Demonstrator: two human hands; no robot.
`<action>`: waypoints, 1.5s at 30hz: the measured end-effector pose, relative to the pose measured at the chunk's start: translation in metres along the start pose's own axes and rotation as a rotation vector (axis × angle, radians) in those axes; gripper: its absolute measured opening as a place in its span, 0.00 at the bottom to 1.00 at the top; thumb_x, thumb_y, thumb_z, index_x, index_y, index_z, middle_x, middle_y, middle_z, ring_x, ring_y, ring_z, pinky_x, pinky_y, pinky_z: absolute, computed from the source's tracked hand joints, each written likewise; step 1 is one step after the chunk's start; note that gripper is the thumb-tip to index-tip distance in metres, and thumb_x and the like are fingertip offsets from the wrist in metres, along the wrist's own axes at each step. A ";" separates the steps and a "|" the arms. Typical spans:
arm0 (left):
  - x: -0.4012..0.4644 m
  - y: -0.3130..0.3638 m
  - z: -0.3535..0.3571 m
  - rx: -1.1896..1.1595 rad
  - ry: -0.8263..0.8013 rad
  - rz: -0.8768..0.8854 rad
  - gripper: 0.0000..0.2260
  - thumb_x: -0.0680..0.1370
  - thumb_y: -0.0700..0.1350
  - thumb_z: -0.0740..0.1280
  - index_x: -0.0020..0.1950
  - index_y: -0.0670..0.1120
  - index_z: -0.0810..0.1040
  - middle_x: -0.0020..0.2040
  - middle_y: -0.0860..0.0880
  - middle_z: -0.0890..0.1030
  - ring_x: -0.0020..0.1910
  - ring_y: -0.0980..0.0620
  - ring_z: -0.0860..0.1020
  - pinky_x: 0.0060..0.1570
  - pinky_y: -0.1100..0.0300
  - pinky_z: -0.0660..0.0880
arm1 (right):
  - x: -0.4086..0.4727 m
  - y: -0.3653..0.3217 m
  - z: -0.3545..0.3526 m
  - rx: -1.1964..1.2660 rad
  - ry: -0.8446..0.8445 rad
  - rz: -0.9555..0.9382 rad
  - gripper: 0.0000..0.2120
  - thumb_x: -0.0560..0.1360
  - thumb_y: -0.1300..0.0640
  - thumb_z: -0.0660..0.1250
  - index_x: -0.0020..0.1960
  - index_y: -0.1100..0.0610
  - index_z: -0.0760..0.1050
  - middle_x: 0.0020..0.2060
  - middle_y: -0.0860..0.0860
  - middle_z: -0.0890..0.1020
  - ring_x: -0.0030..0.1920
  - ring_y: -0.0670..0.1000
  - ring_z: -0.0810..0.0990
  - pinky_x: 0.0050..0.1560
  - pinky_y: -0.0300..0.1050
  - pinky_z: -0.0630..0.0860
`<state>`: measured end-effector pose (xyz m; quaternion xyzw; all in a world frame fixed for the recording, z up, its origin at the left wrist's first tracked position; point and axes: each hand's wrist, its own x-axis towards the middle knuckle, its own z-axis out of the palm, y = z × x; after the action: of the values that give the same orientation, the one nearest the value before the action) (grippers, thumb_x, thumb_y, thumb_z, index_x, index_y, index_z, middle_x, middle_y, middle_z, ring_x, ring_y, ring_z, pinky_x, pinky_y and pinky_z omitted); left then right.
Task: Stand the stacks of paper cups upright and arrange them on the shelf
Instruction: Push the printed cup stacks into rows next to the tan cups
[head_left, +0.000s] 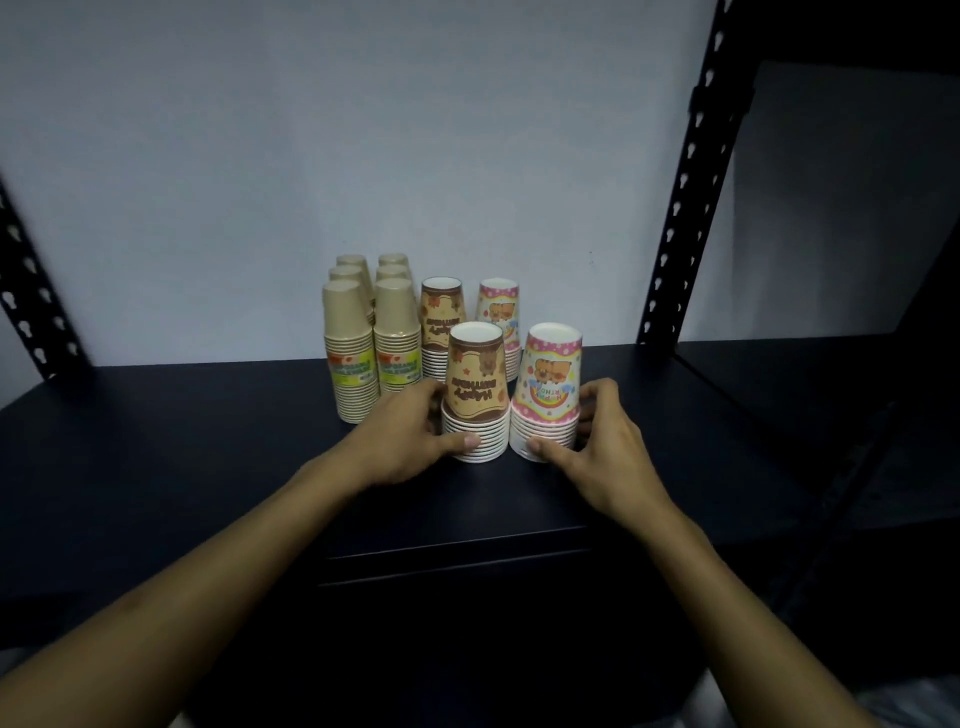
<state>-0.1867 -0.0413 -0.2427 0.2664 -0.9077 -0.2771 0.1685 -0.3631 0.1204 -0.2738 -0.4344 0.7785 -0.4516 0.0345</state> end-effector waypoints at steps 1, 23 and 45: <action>0.001 0.000 -0.004 0.030 -0.035 0.001 0.28 0.73 0.55 0.76 0.70 0.49 0.72 0.60 0.54 0.81 0.49 0.58 0.78 0.51 0.63 0.74 | 0.002 -0.003 -0.001 0.003 -0.027 0.007 0.30 0.67 0.48 0.81 0.58 0.49 0.65 0.57 0.48 0.79 0.56 0.49 0.81 0.57 0.52 0.81; 0.068 0.078 -0.079 0.521 -0.017 0.228 0.22 0.75 0.57 0.73 0.65 0.48 0.81 0.61 0.48 0.83 0.61 0.47 0.78 0.53 0.58 0.72 | 0.076 -0.042 -0.050 0.027 -0.182 -0.173 0.21 0.68 0.49 0.79 0.57 0.54 0.77 0.49 0.46 0.83 0.49 0.48 0.84 0.49 0.47 0.82; 0.106 0.066 -0.088 0.512 0.029 0.223 0.27 0.73 0.54 0.76 0.69 0.47 0.78 0.62 0.46 0.82 0.61 0.46 0.79 0.58 0.57 0.74 | 0.123 -0.023 -0.027 0.054 -0.160 -0.219 0.21 0.71 0.49 0.78 0.59 0.55 0.76 0.51 0.50 0.82 0.51 0.52 0.83 0.51 0.52 0.82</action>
<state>-0.2573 -0.0925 -0.1174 0.2026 -0.9694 -0.0145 0.1382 -0.4367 0.0469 -0.1991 -0.5504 0.7087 -0.4373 0.0587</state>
